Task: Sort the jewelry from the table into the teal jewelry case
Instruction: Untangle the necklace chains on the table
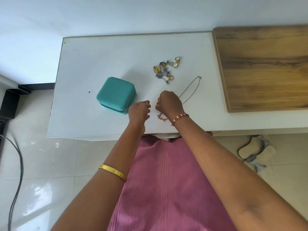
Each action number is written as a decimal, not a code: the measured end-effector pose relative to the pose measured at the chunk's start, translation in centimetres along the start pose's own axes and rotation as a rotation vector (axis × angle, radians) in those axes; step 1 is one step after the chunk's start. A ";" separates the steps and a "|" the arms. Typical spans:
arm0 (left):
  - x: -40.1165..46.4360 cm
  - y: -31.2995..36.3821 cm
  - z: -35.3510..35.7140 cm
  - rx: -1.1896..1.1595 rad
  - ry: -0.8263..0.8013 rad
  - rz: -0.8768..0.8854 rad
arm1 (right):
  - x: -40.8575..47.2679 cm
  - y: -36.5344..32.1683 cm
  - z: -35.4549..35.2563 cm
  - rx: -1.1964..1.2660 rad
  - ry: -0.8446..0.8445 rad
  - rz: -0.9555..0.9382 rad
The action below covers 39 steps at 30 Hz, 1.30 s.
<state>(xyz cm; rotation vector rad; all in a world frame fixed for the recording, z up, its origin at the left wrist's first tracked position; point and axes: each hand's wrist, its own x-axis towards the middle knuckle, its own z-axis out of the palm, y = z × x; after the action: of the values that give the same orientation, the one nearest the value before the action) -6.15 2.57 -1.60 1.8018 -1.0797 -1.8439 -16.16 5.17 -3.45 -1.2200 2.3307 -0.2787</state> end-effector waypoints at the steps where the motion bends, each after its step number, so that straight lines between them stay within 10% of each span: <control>1: 0.1 0.0 0.1 0.010 -0.008 0.015 | 0.0 -0.1 0.0 0.003 -0.010 -0.002; 17: 0.9 0.9 0.1 -0.025 -0.040 0.053 | -1.5 1.2 0.6 -0.150 0.101 -0.309; 25: 0.3 1.5 0.2 0.066 -0.197 0.206 | -1.0 1.4 -3.1 0.688 -0.009 -0.023; 39: -2.5 5.1 -0.9 0.090 -0.239 0.494 | -2.9 0.7 -11.5 1.245 0.084 -0.085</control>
<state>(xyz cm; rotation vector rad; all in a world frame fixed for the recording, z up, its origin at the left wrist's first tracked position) -6.30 0.80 3.87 1.2211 -1.5509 -1.7435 -21.18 7.46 7.11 -0.6241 1.5644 -1.5222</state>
